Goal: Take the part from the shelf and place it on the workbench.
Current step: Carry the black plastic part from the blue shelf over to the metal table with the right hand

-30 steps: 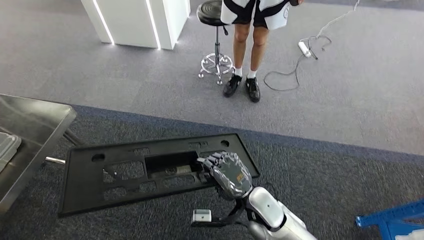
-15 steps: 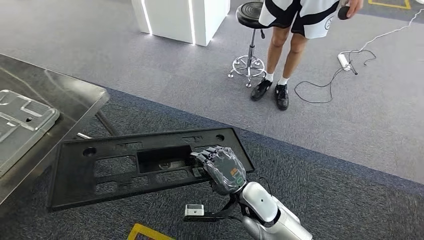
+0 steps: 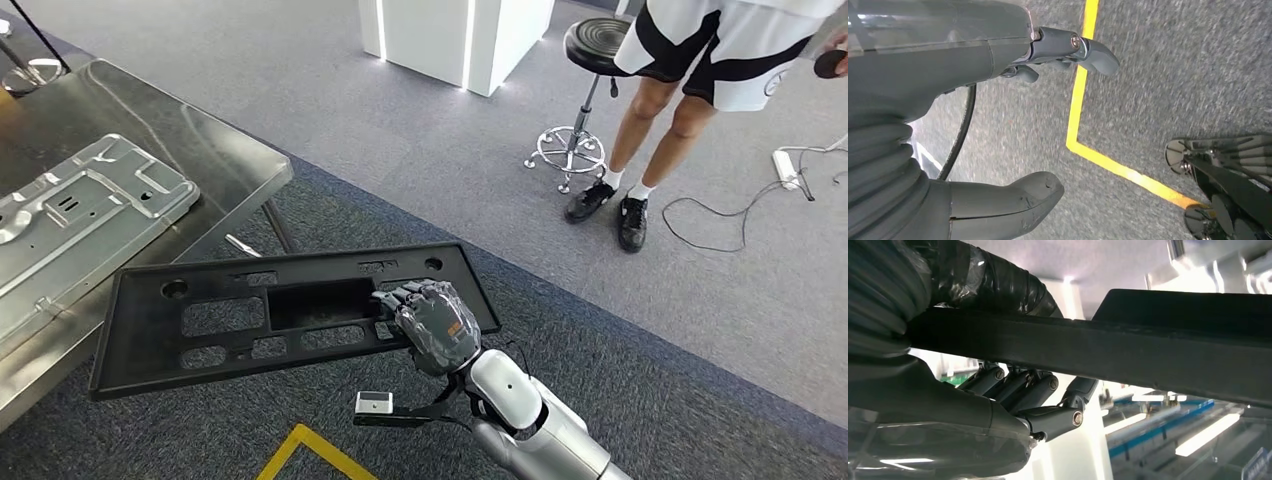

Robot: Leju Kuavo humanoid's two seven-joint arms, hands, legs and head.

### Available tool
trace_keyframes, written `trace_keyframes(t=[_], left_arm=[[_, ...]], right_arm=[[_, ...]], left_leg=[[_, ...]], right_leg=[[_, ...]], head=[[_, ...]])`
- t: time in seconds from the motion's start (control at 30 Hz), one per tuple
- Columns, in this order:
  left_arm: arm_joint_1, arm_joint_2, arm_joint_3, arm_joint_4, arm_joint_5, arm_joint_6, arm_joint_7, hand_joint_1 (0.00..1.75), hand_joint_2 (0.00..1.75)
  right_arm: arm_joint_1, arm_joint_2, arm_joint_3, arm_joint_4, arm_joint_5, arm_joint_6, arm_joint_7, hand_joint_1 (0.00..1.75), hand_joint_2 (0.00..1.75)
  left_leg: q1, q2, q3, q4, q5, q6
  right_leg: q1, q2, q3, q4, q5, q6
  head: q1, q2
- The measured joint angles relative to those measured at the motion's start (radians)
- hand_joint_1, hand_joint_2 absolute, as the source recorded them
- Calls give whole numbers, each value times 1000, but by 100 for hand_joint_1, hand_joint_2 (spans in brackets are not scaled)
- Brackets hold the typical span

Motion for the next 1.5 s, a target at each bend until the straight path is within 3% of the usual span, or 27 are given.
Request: trace_keyframes(t=[0.07, 0.13, 0.2, 0.27, 0.3, 0.33, 0.37, 0.43, 0.5, 0.57, 0.63, 0.67, 0.73, 0.8, 0.83, 0.87, 0.93, 1.0, 1.1, 1.17, 1.23, 1.3, 1.33, 1.37, 1.4, 1.47, 1.5], left_arm=[[5, 1, 0, 0, 1, 4, 3, 0, 175], [7, 2, 0, 0, 2, 5, 6, 0, 175], [3, 3, 0, 0, 5, 7, 14, 0, 175], [-1, 4, 0, 0, 10, 7, 27, 0, 175], [0, 4, 1, 0, 12, 6, 34, 0, 175], [1, 5, 2, 0, 13, 5, 40, 0, 175], [3, 5, 2, 0, 14, 3, 45, 0, 175], [4, 6, 3, 0, 16, 0, 51, 0, 175], [2, 6, 4, 0, 15, -3, 55, 0, 175], [4, 6, 5, 0, 13, -6, 59, 0, 175], [7, 5, 6, 0, 12, -10, 63, 0, 175], [6, 5, 6, 0, 12, -12, 63, 0, 175], [2, 5, 6, 0, 12, -16, 62, 0, 175], [-1, 4, 6, 0, 12, -17, 61, 0, 175], [-1, 4, 7, 0, 12, -17, 63, 0, 175], [-1, 4, 7, 0, 11, -18, 72, 0, 175], [0, 5, 8, 0, 7, -20, 107, 0, 175], [3, 7, 8, 0, 2, -25, 135, 0, 175], [18, 10, 8, 0, -1, -31, 142, 0, 175], [22, 12, 8, 0, -1, -32, 143, 0, 175], [19, 13, 9, 0, -1, -33, 144, 0, 175], [16, 14, 9, 0, -1, -32, 145, 0, 175], [16, 14, 9, 0, -1, -32, 145, 0, 175], [17, 14, 9, 0, -2, -32, 144, 0, 175], [19, 14, 9, 0, -2, -32, 144, 0, 175], [19, 14, 9, 0, -3, -32, 144, 0, 175], [18, 14, 9, 0, -3, -31, 143, 0, 175]], right_arm=[[-1, 1, 0, 2, 3, 2, 2, 175, 175], [-4, 5, 0, 3, 4, 3, 3, 175, 175], [-6, 7, 0, 4, 4, 5, 4, 175, 175], [-6, 7, 1, 8, 4, 8, 4, 175, 175], [-6, 8, 2, 10, 3, 9, 4, 175, 175], [-6, 9, 3, 11, 2, 10, 4, 175, 175], [-6, 10, 4, 12, 0, 10, 4, 175, 175], [-9, 13, 6, 12, -5, 10, 4, 175, 175], [-9, 13, 7, 10, -13, 8, 1, 175, 175], [-8, 10, 8, 4, -20, 6, -3, 175, 175], [-7, 3, 8, -7, -27, 5, -6, 175, 175], [-7, -2, 8, -14, -32, 5, -8, 175, 175], [-4, -14, 11, -23, -40, 4, -12, 175, 175], [2, -27, 14, -25, -42, 4, -14, 175, 175], [5, -32, 15, -25, -44, 5, -14, 175, 175], [7, -36, 16, -27, -52, 8, -14, 175, 175], [11, -40, 17, -29, -83, 15, -20, 175, 175], [23, -43, 17, -27, -111, 10, -36, 175, 175], [37, -44, 17, -16, -122, -3, -58, 175, 175], [37, -42, 18, -11, -130, -7, -63, 175, 175], [35, -40, 18, -6, -137, -11, -65, 175, 175], [35, -39, 18, 0, -140, -12, -66, 175, 175], [35, -39, 18, 4, -140, -12, -67, 175, 175], [35, -38, 18, 7, -141, -11, -67, 175, 175], [34, -37, 18, 8, -142, -11, -67, 175, 175], [33, -34, 18, 9, -144, -11, -67, 175, 175], [32, -33, 18, 9, -144, -11, -67, 175, 175]], left_leg=[[6, -10, -9, 1, 0, -13], [4, 40, -28, 39, -22, -23], [2, 103, -81, 151, -79, -31], [5, 121, -142, 265, -121, -36], [6, 124, -150, 279, -116, -37], [6, 126, -136, 252, -93, -35], [5, 135, -103, 189, -57, -31], [-4, 176, -30, 52, -7, -16], [-15, 197, -3, -2, 3, -1], [-18, 178, -2, -9, 7, 8], [-13, 157, 8, -26, 15, 18], [-10, 147, 13, -34, 19, 23], [-8, 125, 15, -37, 19, 30], [-8, 98, 15, -33, 17, 33], [-8, 83, 16, -30, 15, 32], [-8, 67, 17, -25, 12, 31], [-7, 39, 16, -12, 3, 24], [-5, 17, 10, -2, -2, 14], [1, -2, 1, 0, -4, -3], [0, 38, -19, 40, -28, -13], [0, 97, -76, 154, -83, -20], [3, 119, -137, 267, -121, -26], [3, 123, -147, 281, -115, -27], [4, 125, -135, 255, -91, -26], [3, 134, -103, 192, -55, -24], [-3, 177, -31, 54, -4, -14], [-8, 192, -10, 13, 6, -8]], right_leg=[[3, -22, 3, -7, 1, -11], [2, -50, 12, -15, 1, -25], [6, -81, 19, -18, -2, -35], [10, -114, 21, -18, -7, -38], [12, -129, 23, -18, -10, -38], [13, -142, 25, -18, -12, -38], [15, -155, 29, -18, -16, -37], [18, -177, 39, -20, -22, -32], [19, -196, 44, -23, -26, -22], [20, -213, 50, -29, -28, -11], [17, -183, 50, -12, -45, -2], [16, -153, 35, 23, -67, 1], [13, -104, -27, 147, -128, 2], [13, -95, -83, 242, -151, 4], [12, -94, -88, 237, -131, 5], [10, -90, -72, 192, -92, 4], [5, -56, -17, 61, -24, 3], [3, -27, 12, -4, -7, 1], [7, -46, 17, -13, -7, -12], [5, -71, 26, -23, -4, -27], [8, -98, 31, -28, -6, -36], [11, -128, 33, -28, -11, -38], [12, -142, 35, -27, -14, -37], [13, -154, 38, -27, -16, -36], [13, -166, 42, -27, -20, -34], [17, -187, 51, -28, -27, -29], [19, -197, 55, -29, -30, -24]], head=[[0, 0], [-1, 0], [-1, 0], [-1, 0], [-1, 0], [-1, 0], [-1, 0], [-1, 0], [-1, 0], [-1, 0], [0, 0], [0, 0], [1, 0], [1, 0], [1, 0], [1, 0], [1, 0], [1, 0], [1, 0], [0, 0], [0, 0], [0, 0], [0, 0], [0, 0], [0, 0], [0, 0], [0, 0]])
